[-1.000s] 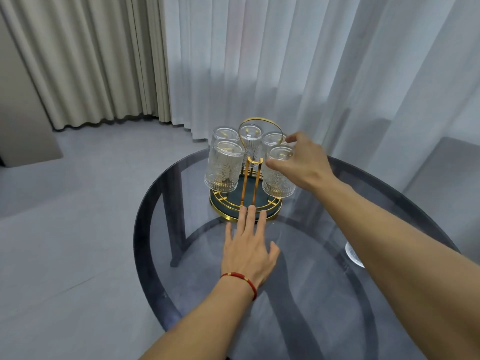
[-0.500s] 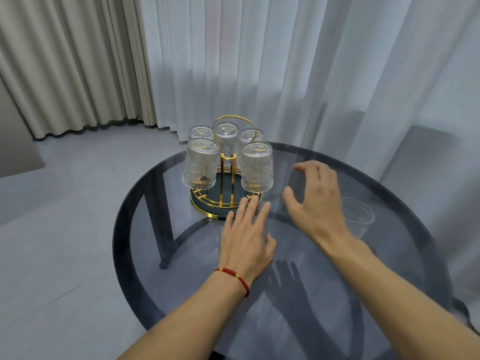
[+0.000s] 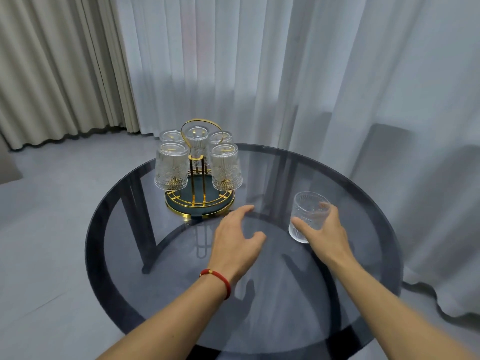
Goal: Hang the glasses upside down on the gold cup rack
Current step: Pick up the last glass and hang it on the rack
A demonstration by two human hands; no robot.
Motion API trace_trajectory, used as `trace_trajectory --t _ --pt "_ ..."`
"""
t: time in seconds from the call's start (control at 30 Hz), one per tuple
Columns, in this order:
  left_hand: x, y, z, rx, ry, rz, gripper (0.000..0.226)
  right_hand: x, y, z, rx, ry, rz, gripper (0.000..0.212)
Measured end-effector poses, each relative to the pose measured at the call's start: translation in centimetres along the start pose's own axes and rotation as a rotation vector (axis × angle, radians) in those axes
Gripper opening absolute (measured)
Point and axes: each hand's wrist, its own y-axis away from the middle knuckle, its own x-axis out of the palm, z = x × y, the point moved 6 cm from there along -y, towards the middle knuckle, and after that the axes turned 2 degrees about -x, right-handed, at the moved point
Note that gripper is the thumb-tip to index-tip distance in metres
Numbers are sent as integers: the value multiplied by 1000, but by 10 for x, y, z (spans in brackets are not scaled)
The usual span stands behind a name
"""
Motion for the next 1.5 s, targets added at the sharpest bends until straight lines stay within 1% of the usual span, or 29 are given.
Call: trace_trajectory --t 0.07,0.17,0.2,0.27,0.3,0.33,0.4,0.47,0.5,0.53,0.6,0.63,0.67,0.73,0.77,0.8,0.83,0.87,0.9,0.93,0.97,1.0,1.03,1.1,1.23,1.37,1.5 --pt "2 2 -1 -56 68 23 53 -4 1 5 -61 -3 -14 80" --pt "5 -2 -2 -144 234 73 50 -5 9 27 -263 54 18 78" --pt "6 -3 -2 -172 309 107 55 -3 13 36 -327 74 52 79" --pt "11 -3 -2 -210 430 200 74 7 24 53 -432 122 151 85" --pt "13 -2 -5 -208 426 231 79 12 30 61 -481 156 203 89" --pt "10 -1 -4 -197 382 223 80 22 37 68 -532 183 262 92" --pt "3 -1 -5 -177 332 146 72 35 46 76 -599 210 342 95" --pt "-9 -4 -1 -224 438 66 67 39 43 78 -559 140 358 98" --pt "-15 -7 3 -261 539 54 65 38 40 78 -486 65 368 97" --pt "-19 -10 6 -286 643 62 62 38 38 78 -389 -33 398 93" --pt "-29 -13 8 -284 779 88 53 47 39 77 -238 -218 503 73" --pt "-33 -14 10 -277 829 98 50 53 40 79 -210 -268 521 62" --pt "-36 -15 11 -267 868 107 47 56 41 82 -209 -291 509 55" --pt "-41 -17 16 -237 897 94 32 60 41 94 -245 -295 446 54" --pt "-45 -19 20 -237 871 46 24 60 40 103 -292 -253 393 52" --pt "-51 -21 28 -268 782 -33 24 59 38 114 -350 -194 334 49" --pt "-58 -22 37 -311 633 -126 28 57 36 127 -406 -132 281 47" --pt "-66 -23 46 -326 414 -213 31 57 34 141 -456 -81 237 47" --pt "-71 -24 51 -301 138 -227 37 57 32 156 -500 -53 204 48" --pt "-67 -26 54 -243 -132 -153 47 58 30 171 -536 -40 177 48" --pt "-58 -27 57 -176 -339 -53 60 60 26 186 -566 -26 152 48" --pt "-50 -27 59 -117 -485 28 72 62 21 200 -589 -5 129 50" --pt "-44 -27 61 -73 -583 75 78 65 17 213 -607 23 113 51" --pt "-36 -30 66 -28 -665 126 81 74 9 236 -641 105 101 54" --pt "-34 -35 75 -14 -708 157 77 95 1 259 -657 233 129 55" --pt "-33 -38 80 -23 -686 141 75 113 -3 266 -670 319 144 56" --pt "-32 -39 81 6 -680 127 75 126 -8 269 -711 445 132 59"
